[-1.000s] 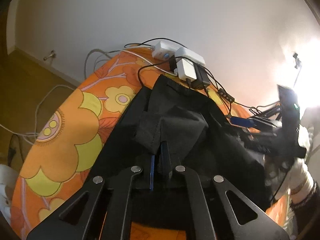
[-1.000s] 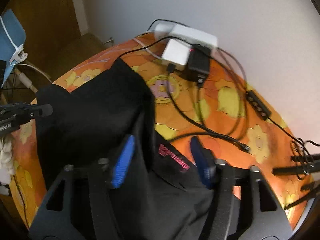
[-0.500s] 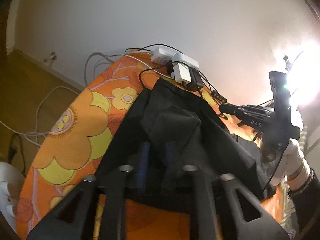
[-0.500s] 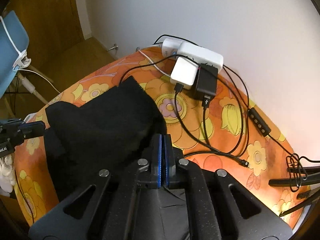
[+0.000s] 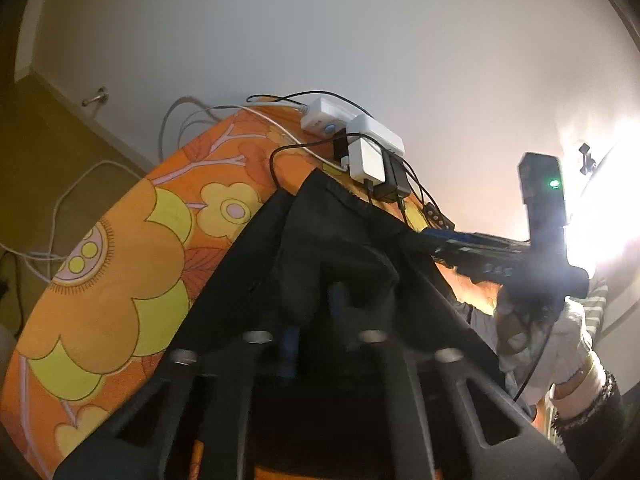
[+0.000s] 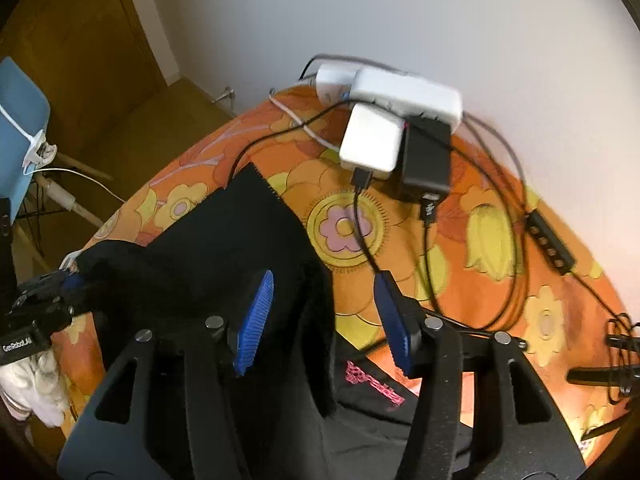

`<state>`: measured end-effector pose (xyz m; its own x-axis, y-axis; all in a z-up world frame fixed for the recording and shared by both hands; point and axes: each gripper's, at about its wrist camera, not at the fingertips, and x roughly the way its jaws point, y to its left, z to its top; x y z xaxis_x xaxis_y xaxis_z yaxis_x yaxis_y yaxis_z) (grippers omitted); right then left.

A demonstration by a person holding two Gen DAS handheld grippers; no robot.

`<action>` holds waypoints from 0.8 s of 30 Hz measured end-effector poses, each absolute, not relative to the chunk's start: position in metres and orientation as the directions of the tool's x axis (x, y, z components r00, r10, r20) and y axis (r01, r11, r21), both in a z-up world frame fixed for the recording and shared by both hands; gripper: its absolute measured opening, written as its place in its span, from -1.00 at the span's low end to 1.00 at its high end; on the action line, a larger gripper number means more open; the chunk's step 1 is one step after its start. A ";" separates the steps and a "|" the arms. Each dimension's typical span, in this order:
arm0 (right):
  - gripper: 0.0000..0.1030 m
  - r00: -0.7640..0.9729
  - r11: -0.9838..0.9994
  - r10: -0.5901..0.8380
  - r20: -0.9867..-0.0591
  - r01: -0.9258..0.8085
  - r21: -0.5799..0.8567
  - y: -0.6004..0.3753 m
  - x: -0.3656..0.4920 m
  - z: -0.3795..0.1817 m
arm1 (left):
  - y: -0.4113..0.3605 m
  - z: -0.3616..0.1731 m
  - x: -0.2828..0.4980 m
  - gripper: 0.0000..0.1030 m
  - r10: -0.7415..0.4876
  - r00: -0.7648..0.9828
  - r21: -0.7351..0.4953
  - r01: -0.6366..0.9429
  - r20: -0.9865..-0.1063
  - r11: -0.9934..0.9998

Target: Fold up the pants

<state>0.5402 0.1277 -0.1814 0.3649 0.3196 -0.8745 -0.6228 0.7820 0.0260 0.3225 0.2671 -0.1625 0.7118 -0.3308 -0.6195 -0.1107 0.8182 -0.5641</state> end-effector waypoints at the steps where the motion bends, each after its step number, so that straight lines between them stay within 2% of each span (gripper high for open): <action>1: -0.31 0.362 0.784 0.306 -0.881 -0.621 0.018 0.131 0.541 -0.186 | 0.268 -0.163 0.321 -0.92 -0.327 0.715 -0.564 -0.112 -0.617 0.818; 3: -0.91 0.346 0.778 0.281 -0.895 -0.628 0.001 0.138 0.538 -0.195 | 0.269 -0.161 0.315 -0.95 -0.315 0.724 -0.557 -0.114 -0.613 0.822; 7: -0.92 0.376 0.747 0.318 -0.870 -0.665 -0.015 0.143 0.519 -0.185 | 0.270 -0.149 0.288 -0.96 -0.302 0.752 -0.547 -0.092 -0.586 0.832; 11: -0.93 0.360 0.709 0.387 -0.849 -0.705 0.024 0.144 0.505 -0.162 | 0.285 -0.139 0.254 -0.96 -0.304 0.779 -0.586 -0.099 -0.549 0.805; 16: -0.90 0.384 0.708 0.344 -0.857 -0.705 -0.032 0.162 0.506 -0.165 | 0.302 -0.153 0.246 -0.96 -0.279 0.749 -0.592 -0.182 -0.601 0.785; 18: -0.79 0.400 0.715 0.289 -0.869 -0.695 -0.082 0.169 0.505 -0.177 | 0.301 -0.163 0.255 -0.96 -0.271 0.720 -0.576 -0.214 -0.639 0.789; 19: -0.62 0.413 0.718 0.268 -0.871 -0.689 -0.105 0.170 0.503 -0.180 | 0.299 -0.167 0.259 -0.96 -0.256 0.708 -0.557 -0.229 -0.658 0.798; 21: -0.42 0.435 0.726 0.279 -0.856 -0.679 -0.108 0.161 0.498 -0.173 | 0.298 -0.172 0.262 -0.96 -0.250 0.694 -0.543 -0.238 -0.675 0.806; 24: -0.38 0.482 0.747 0.296 -0.825 -0.654 -0.114 0.131 0.491 -0.148 | 0.292 -0.173 0.267 -0.96 -0.220 0.679 -0.493 -0.237 -0.700 0.837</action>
<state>0.4915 0.1309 -0.1478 0.4819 0.2956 -0.8248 -0.6544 0.7474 -0.1145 0.2665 0.2921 -0.1732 0.6790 -0.2204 -0.7003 -0.2366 0.8373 -0.4929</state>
